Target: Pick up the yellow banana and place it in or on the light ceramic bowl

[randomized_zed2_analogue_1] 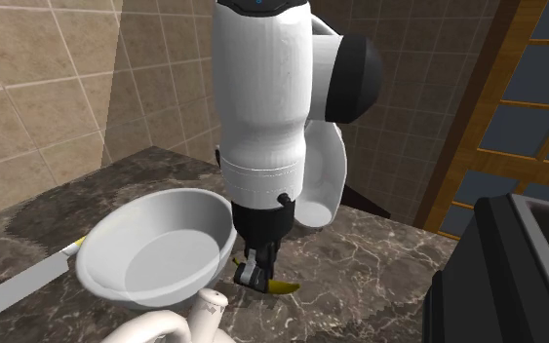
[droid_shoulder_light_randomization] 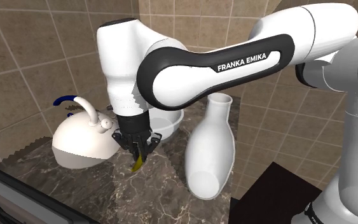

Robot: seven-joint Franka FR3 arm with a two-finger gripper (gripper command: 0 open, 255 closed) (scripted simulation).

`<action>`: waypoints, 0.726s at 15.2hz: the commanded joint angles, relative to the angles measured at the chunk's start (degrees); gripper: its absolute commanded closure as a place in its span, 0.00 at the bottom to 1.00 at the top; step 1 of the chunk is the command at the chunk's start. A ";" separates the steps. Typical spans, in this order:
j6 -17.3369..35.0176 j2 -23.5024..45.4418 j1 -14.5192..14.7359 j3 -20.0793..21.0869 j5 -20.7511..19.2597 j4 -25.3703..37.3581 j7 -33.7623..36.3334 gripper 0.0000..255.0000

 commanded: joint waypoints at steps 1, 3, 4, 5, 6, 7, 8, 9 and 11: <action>-0.11 0.76 0.57 -0.29 -0.51 -0.23 0.52 1.00; -1.57 0.63 0.78 -0.20 -0.32 1.20 0.33 1.00; -2.31 0.58 0.90 -0.16 -0.25 1.94 0.24 1.00; -3.08 0.57 1.05 -0.13 -0.21 2.73 0.16 1.00; -3.84 0.57 1.21 -0.10 -0.17 3.52 0.09 1.00; -4.62 0.58 1.38 -0.07 -0.15 4.34 0.02 1.00; -5.40 0.61 1.57 -0.06 -0.14 5.17 -0.04 1.00; -6.19 0.66 1.78 -0.05 -0.15 6.03 -0.09 1.00; -7.81 0.81 2.25 -0.04 -0.22 7.82 -0.18 1.00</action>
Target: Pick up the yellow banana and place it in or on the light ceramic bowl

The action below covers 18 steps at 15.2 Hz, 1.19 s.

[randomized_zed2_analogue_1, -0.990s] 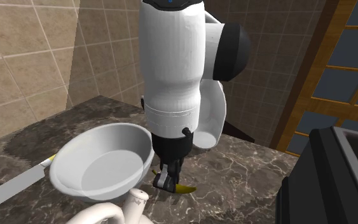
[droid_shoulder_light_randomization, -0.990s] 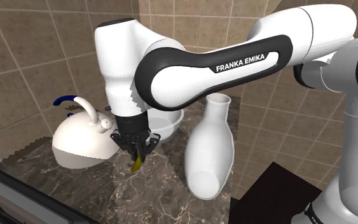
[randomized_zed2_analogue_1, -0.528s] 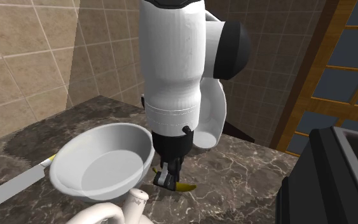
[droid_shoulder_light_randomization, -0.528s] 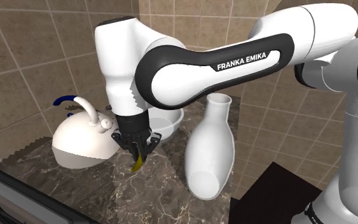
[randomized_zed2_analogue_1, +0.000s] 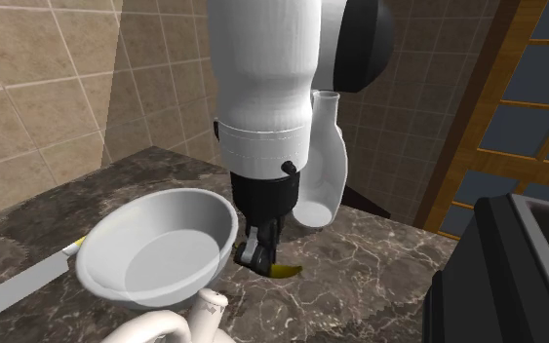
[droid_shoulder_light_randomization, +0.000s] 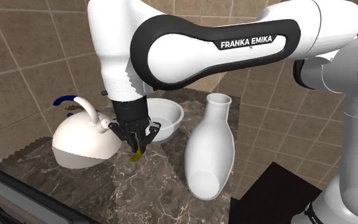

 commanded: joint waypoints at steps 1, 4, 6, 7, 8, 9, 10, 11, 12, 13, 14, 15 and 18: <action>-1.71 0.04 0.35 -0.05 -0.10 1.90 -0.14 1.00; -4.26 0.46 1.27 -0.12 -0.38 4.87 -0.22 1.00; -6.03 0.85 2.01 -0.20 -0.66 7.02 -0.26 1.00; -6.93 1.08 2.42 -0.26 -0.82 8.14 -0.27 1.00; -7.86 1.33 2.86 -0.32 -1.01 9.30 -0.28 1.00; -8.80 1.61 3.32 -0.38 -1.23 10.51 -0.29 1.00; -9.76 1.91 3.82 -0.46 -1.46 11.75 -0.30 1.00; -10.74 2.23 4.36 -0.55 -1.72 13.05 -0.30 1.00; -11.74 2.59 4.94 -0.65 -2.00 14.39 -0.31 1.00; -12.77 2.97 5.56 -0.76 -2.31 15.79 -0.32 1.00; -13.82 3.38 6.22 -0.89 -2.64 17.26 -0.33 1.00; -14.90 3.83 6.94 -1.03 -3.01 18.79 -0.35 1.00; -18.37 5.40 9.46 -1.57 -4.34 23.90 -0.45 1.00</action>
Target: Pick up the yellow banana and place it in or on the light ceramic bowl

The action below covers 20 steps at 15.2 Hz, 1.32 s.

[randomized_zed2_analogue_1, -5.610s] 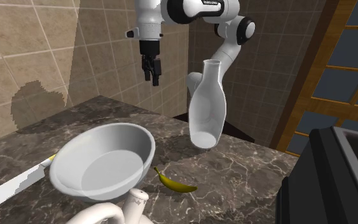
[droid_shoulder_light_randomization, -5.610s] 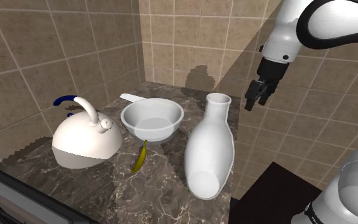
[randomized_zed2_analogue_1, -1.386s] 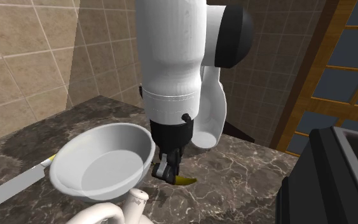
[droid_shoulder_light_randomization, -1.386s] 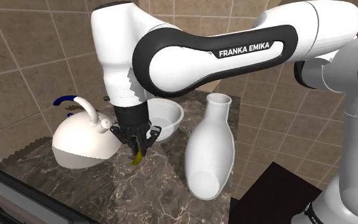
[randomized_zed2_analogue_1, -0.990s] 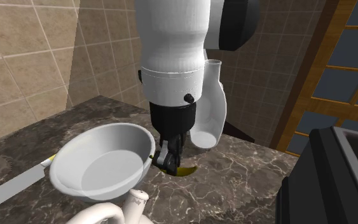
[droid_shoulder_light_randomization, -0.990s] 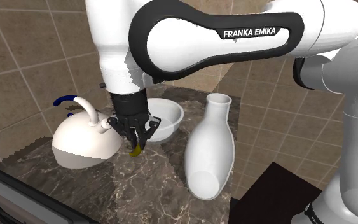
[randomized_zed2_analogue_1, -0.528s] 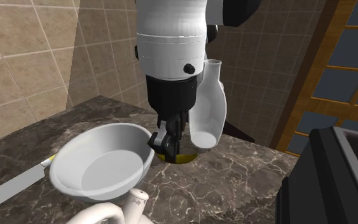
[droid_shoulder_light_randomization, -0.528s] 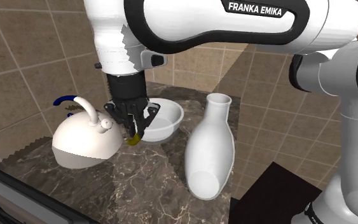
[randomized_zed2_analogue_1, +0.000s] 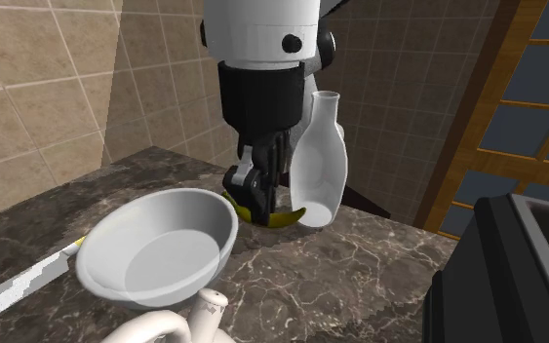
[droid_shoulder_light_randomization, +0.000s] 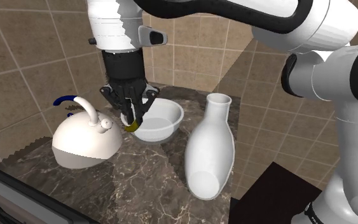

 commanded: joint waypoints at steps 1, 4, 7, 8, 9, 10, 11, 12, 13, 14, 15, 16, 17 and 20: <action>-2.60 1.22 1.89 -0.45 -1.03 3.86 -0.15 1.00; -2.35 0.96 -0.48 -0.75 -0.79 3.54 -2.61 1.00; -2.19 1.13 -3.51 -1.36 -0.80 3.78 -6.26 1.00; -2.24 1.36 -4.33 -1.61 -0.93 4.14 -7.47 1.00; -2.35 1.67 -5.06 -1.90 -1.11 4.63 -8.68 1.00; -2.51 2.06 -5.69 -2.22 -1.35 5.27 -9.89 1.00; -2.74 2.56 -6.22 -2.55 -1.65 6.08 -11.09 1.00; -3.04 3.14 -6.64 -2.92 -2.02 7.05 -12.30 1.00; -3.41 3.83 -6.95 -3.32 -2.45 8.21 -13.51 1.00; -4.10 5.03 -7.16 -3.96 -3.20 10.28 -15.30 1.00; -2.71 4.27 -8.35 -3.65 -2.60 7.97 -15.12 1.00; -1.39 3.59 -9.40 -3.38 -2.06 5.86 -14.98 1.00; -0.14 2.99 -10.37 -3.13 -1.59 3.91 -14.85 1.00; 3.31 1.50 -12.79 -2.56 -0.44 -1.24 -14.58 1.00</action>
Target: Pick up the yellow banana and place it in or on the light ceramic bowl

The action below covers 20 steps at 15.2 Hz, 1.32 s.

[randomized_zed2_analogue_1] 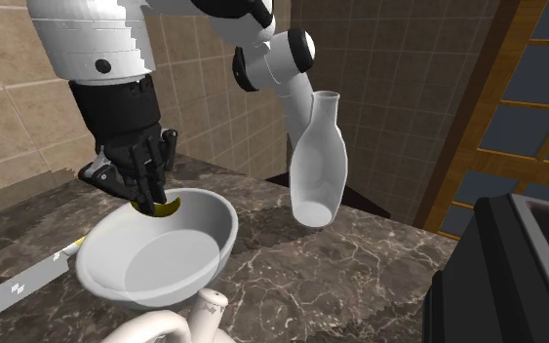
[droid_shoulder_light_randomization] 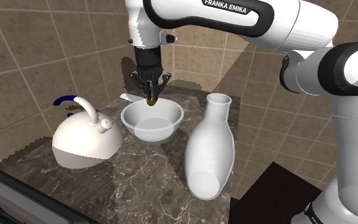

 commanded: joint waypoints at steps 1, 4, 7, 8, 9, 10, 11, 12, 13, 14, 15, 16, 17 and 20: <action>2.40 -1.07 -1.67 0.39 0.82 -3.55 0.15 1.00; 5.45 -2.12 -3.44 0.73 1.60 -7.73 0.32 1.00; 7.58 -2.74 -4.53 0.91 2.04 -10.53 0.43 1.00; 7.58 -2.74 -4.54 0.91 2.05 -10.54 0.43 1.00; 7.58 -2.74 -4.53 0.91 2.05 -10.53 0.43 1.00; 7.58 -2.74 -4.53 0.91 2.05 -10.53 0.43 1.00; 7.58 -2.74 -4.53 0.91 2.05 -10.53 0.43 1.00; 7.58 -2.74 -4.53 0.91 2.05 -10.53 0.43 1.00; 7.56 -2.73 -4.52 0.90 2.04 -10.51 0.43 1.00; 7.56 -2.73 -4.52 0.90 2.04 -10.51 0.43 1.00; 7.56 -2.73 -4.52 0.90 2.04 -10.51 0.43 0.00; 7.56 -2.73 -4.52 0.90 2.04 -10.51 0.43 0.00; 7.56 -2.73 -4.52 0.90 2.04 -10.51 0.43 0.00; 7.56 -2.73 -4.52 0.90 2.04 -10.51 0.43 0.00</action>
